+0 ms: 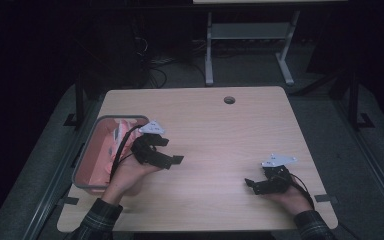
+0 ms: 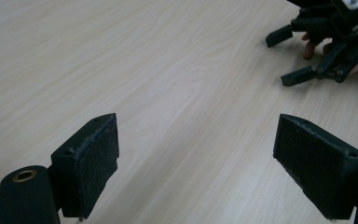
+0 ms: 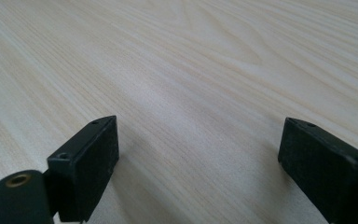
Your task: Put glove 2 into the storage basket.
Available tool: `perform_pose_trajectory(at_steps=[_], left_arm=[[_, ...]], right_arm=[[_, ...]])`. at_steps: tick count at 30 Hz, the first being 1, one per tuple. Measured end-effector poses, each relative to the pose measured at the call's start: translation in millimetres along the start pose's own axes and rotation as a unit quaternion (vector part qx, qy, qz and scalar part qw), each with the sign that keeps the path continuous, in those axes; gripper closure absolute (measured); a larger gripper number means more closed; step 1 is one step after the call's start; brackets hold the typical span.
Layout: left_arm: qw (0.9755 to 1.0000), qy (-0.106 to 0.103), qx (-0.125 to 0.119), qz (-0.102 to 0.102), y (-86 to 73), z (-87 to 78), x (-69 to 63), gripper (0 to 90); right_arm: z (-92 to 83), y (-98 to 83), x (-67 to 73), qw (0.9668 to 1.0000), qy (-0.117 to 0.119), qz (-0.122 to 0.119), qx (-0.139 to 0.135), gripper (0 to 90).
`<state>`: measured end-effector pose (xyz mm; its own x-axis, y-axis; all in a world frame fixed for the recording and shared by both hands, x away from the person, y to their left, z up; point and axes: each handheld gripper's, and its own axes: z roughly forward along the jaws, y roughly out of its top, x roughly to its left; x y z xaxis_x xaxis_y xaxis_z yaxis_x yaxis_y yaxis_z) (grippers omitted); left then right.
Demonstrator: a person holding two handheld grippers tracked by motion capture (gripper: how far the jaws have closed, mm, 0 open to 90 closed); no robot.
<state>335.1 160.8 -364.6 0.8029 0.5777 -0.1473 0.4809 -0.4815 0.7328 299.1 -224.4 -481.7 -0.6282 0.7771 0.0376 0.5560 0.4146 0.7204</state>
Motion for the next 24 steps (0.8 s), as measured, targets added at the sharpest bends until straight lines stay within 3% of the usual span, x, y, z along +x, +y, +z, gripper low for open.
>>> perform_pose_trajectory(at_steps=[6,19,22,24], left_arm=[[0.9999,-0.009,0.005,0.009,-5.9,19.1,-13.6,13.5],[0.9988,-0.004,0.028,0.040,-21.9,56.6,-33.3,13.5],[0.9990,-0.005,0.025,0.036,-24.6,61.8,-36.1,13.5],[0.9983,-0.003,0.029,0.050,-27.4,67.9,-37.9,13.5]], right_arm=[[-0.1,0.0,0.2,1.0000,0.001,0.001,0.001,11.6],[-0.2,0.0,0.4,1.0000,0.002,0.000,0.002,11.6],[-0.2,0.0,0.4,1.0000,0.002,0.000,0.002,11.6],[-0.2,0.0,0.4,1.0000,0.002,0.000,0.001,11.6]])
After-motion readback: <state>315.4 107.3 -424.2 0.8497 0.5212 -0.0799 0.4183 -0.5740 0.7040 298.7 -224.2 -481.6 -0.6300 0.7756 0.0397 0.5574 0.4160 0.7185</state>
